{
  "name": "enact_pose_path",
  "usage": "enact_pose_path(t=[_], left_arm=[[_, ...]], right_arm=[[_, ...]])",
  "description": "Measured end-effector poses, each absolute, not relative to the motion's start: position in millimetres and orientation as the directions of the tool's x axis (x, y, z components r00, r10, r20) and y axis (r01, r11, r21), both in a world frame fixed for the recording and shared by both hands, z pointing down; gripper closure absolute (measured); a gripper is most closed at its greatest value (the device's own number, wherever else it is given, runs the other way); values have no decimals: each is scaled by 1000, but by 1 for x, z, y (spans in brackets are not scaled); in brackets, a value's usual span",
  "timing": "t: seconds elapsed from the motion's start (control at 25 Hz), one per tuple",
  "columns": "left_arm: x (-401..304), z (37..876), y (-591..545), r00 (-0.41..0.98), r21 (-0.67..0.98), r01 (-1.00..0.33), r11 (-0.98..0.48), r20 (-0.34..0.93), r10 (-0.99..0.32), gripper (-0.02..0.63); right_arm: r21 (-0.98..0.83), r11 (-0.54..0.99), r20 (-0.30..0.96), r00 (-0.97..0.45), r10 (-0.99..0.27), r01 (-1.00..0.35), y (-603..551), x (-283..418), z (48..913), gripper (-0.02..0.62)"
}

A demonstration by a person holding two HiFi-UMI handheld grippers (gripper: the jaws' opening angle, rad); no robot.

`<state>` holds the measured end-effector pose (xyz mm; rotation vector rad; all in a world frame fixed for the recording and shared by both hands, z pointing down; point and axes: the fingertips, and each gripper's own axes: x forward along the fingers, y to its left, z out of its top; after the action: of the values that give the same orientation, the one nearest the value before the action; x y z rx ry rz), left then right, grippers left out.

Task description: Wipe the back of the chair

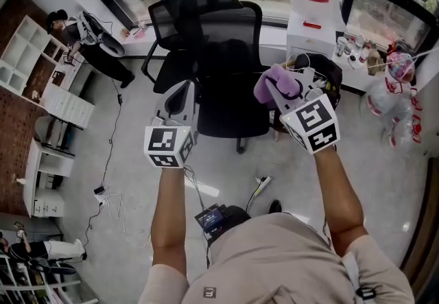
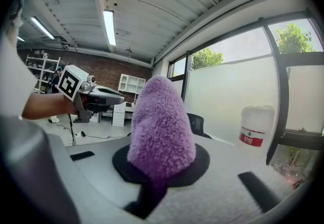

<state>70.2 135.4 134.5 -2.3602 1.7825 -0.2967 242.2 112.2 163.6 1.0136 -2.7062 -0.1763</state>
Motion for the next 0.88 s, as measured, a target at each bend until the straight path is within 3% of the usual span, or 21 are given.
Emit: enact_pose_path(t=[0.52, 0.88], left_arm=[[24, 137, 19, 326, -226, -922, -316, -11, -945, 600], [-43, 145, -123, 409, -278, -875, -396, 10, -912, 600]], right_arm=[[243, 686, 203, -655, -728, -686, 23, 216, 169, 575], [243, 618, 221, -577, -786, -748, -104, 150, 175, 575]])
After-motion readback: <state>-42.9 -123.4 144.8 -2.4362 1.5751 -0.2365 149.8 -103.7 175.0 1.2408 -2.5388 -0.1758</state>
